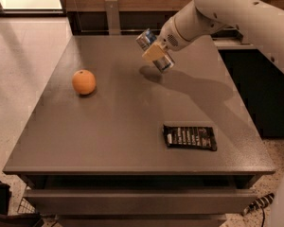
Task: Knock redbull can over
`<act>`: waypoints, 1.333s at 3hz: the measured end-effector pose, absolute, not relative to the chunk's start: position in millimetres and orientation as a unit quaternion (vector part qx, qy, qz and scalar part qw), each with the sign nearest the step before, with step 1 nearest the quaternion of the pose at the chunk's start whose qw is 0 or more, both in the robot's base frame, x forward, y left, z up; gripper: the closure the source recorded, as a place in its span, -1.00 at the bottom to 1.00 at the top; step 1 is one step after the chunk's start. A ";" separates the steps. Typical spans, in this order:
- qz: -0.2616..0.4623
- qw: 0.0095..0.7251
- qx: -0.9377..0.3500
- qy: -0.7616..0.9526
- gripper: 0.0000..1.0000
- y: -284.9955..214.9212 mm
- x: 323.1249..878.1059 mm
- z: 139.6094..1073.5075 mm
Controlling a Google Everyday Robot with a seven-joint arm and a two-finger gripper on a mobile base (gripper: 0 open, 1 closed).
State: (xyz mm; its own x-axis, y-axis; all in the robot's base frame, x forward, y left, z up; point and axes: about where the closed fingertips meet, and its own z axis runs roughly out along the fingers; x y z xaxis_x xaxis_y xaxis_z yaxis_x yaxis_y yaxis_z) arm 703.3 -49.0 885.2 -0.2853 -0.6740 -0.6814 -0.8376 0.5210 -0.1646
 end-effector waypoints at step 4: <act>0.106 0.284 -0.502 0.810 0.29 -43.8 698.8 851.3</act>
Offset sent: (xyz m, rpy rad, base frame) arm -0.0052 0.0006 -0.0391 -0.1478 0.1626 0.0479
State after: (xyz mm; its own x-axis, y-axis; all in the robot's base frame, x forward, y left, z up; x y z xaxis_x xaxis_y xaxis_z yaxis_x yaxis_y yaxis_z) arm 698.8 -43.8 851.3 -0.3341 -0.7535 -0.5662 -0.8736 0.4731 -0.1142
